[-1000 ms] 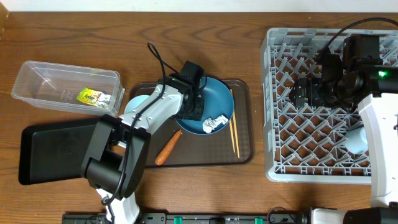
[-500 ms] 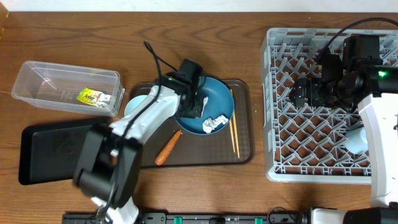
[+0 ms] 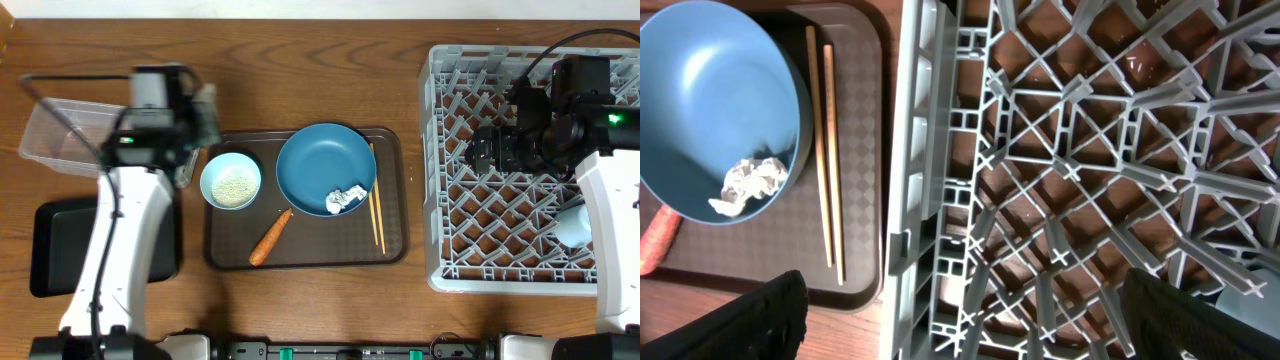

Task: Sort waste into correct bins and load items into the dishwasher rack
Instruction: 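Carry the tissue left and drop it into the clear bin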

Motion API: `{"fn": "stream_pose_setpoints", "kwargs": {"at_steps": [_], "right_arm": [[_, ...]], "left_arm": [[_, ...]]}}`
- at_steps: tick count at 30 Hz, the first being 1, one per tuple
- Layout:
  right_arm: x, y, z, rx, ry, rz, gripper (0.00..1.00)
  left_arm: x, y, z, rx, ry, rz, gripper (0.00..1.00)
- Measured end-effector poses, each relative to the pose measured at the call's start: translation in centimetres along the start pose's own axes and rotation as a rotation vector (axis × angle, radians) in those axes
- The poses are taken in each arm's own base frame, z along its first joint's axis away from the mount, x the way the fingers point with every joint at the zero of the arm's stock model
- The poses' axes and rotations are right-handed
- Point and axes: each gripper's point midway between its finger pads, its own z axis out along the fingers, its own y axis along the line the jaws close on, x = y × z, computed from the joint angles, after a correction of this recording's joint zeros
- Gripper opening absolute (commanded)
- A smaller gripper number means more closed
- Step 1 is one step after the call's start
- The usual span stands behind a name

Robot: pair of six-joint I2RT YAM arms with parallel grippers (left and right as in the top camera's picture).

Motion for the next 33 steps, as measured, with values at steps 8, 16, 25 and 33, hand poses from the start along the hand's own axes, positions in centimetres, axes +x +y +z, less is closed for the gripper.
{"fn": "stream_pose_setpoints", "kwargs": {"at_steps": [8, 16, 25, 33], "right_arm": [[0.1, 0.0, 0.0, 0.000, 0.002, 0.001, 0.99], [0.1, 0.0, 0.0, 0.000, 0.002, 0.000, 0.99], [0.0, 0.0, 0.0, 0.000, 0.001, 0.000, 0.99], [0.1, 0.0, 0.0, 0.000, 0.004, 0.000, 0.99]], "left_arm": [[0.0, 7.2, 4.3, -0.139, 0.063, -0.151, 0.44], [0.9, 7.0, 6.3, -0.102, 0.111, -0.181, 0.58], [1.5, 0.4, 1.7, 0.134, 0.128, -0.119, 0.58], [9.2, -11.6, -0.4, 0.337, 0.304, 0.196, 0.58]]}}
